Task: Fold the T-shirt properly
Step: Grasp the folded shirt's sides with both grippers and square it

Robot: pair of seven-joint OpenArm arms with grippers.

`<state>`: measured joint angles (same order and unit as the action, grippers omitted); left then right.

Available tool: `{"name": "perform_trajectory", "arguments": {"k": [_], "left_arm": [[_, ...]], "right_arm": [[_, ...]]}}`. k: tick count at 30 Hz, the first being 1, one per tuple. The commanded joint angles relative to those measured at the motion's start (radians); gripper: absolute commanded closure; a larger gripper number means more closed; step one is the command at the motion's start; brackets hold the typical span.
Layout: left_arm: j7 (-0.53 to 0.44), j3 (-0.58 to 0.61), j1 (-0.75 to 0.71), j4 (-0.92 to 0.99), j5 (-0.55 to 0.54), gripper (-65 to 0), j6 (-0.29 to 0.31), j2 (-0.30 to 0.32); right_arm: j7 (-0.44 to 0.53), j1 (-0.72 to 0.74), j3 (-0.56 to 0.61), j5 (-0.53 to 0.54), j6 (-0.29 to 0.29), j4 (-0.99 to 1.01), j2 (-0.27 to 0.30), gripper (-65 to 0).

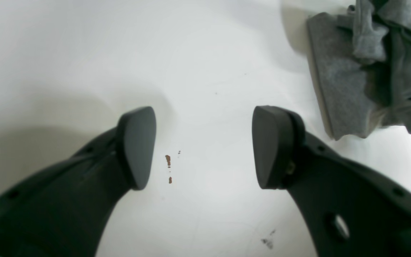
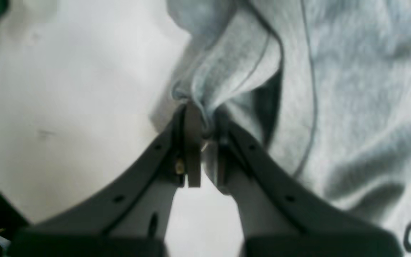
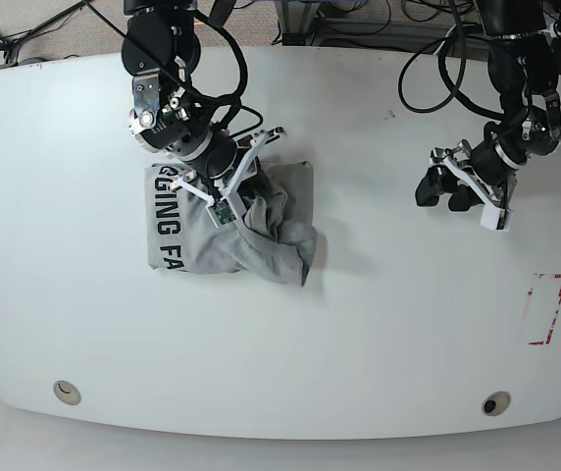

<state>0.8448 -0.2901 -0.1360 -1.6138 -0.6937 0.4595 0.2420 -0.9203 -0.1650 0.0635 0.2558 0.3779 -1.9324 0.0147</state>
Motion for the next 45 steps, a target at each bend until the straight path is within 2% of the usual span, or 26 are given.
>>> {"name": "perform_trajectory", "arguments": {"k": [1,5,7,10,14,18,24,26,28,32,37,40,42,45], "left_arm": [[-0.017,-0.005,0.011,-0.019,-0.017,-39.7,0.003,0.013],[-0.017,-0.005,0.011,-0.019,-0.017,-39.7,0.003,0.013],[-0.017,-0.005,0.011,-0.019,-0.017,-39.7,0.003,0.015],[-0.017,-0.005,0.009,-0.019,-0.017,-39.7,0.003,0.026],[-0.017,-0.005,0.009,-0.019,-0.017,-39.7,0.003,0.041],[-0.017,-0.005,0.002,-0.019,-0.017,-39.7,0.003,0.043],[-0.017,-0.004,-0.003,-0.019,-0.017,-39.7,0.003,0.043],[-0.017,-0.004,-0.003,-0.021,-0.024,-39.7,0.003,0.041],[-0.017,-0.001,0.002,-0.021,-0.025,-39.7,0.003,0.040],[-0.017,0.042,0.019,-0.078,-0.025,-39.7,0.003,0.041],[-0.017,0.127,0.026,-0.178,-0.017,-39.7,0.003,0.043],[-0.017,0.214,0.057,-0.196,-0.017,-39.7,0.003,0.043],[-0.017,0.276,0.065,-0.210,-0.017,-39.7,0.003,0.043],[-0.022,0.363,0.089,-0.213,-0.017,-39.7,0.003,0.036]], "right_arm": [[0.013,0.020,0.002,0.086,0.010,-0.035,-0.008,0.0],[0.011,0.048,0.003,0.165,0.011,-0.017,-0.008,0.0],[0.010,0.052,0.022,0.193,0.034,-0.006,-0.008,0.0],[0.010,0.068,0.060,0.207,0.066,-0.006,-0.008,0.0],[0.010,0.081,0.129,0.208,0.068,0.017,-0.009,-2.9],[0.010,0.109,0.180,0.210,0.063,0.058,-0.017,-14.1],[0.013,0.115,0.181,0.210,0.063,0.081,-0.048,-38.0],[0.014,0.111,0.181,0.210,0.063,0.078,-0.045,-43.0],[0.014,0.109,0.178,0.210,0.065,0.061,-0.040,-45.2],[0.014,0.091,0.114,0.211,0.071,0.024,-0.017,-45.2],[0.014,0.072,-0.044,0.211,0.074,0.014,0.003,-43.8],[0.014,0.078,-0.130,0.210,0.117,0.015,0.020,-34.2],[0.014,0.081,-0.182,0.211,0.163,0.017,0.052,-24.6],[0.013,0.114,-0.225,0.204,0.186,0.047,0.095,-14.3]]}}
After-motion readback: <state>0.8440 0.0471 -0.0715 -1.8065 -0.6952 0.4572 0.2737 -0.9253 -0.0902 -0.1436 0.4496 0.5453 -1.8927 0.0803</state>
